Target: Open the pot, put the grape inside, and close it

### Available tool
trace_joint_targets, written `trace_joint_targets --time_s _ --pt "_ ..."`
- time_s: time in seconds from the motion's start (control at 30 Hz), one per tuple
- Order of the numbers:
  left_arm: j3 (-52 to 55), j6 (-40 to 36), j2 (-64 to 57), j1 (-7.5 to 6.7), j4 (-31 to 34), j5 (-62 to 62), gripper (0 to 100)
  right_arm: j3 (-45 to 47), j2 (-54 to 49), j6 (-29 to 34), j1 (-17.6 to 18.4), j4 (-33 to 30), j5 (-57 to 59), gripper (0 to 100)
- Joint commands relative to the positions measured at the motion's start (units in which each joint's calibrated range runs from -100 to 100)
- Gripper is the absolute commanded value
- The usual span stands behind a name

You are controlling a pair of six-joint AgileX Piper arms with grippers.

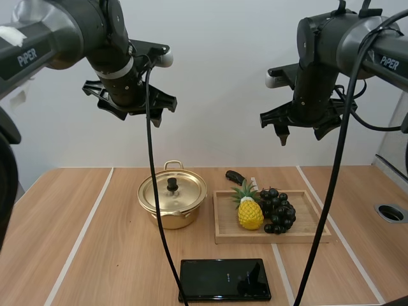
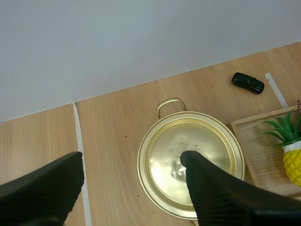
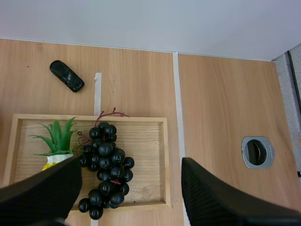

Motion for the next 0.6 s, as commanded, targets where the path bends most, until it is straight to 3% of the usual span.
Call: trace_joint_targets --time_s 0.0,0.2,0.57 --pt "0.04 1.8 -0.04 -0.16 -2.56 -2.82 100 -0.03 -0.69 -0.46 -0.14 0.12 0.11 100" --pt "0.04 10.13 -0.04 -0.16 -10.05 -2.97 100 -0.03 -0.69 -0.46 -0.14 0.12 0.11 100" --pt "4.09 13.7 6.42 -0.16 -9.57 -3.06 100 -0.03 -0.69 -0.58 -0.14 0.12 0.11 100"
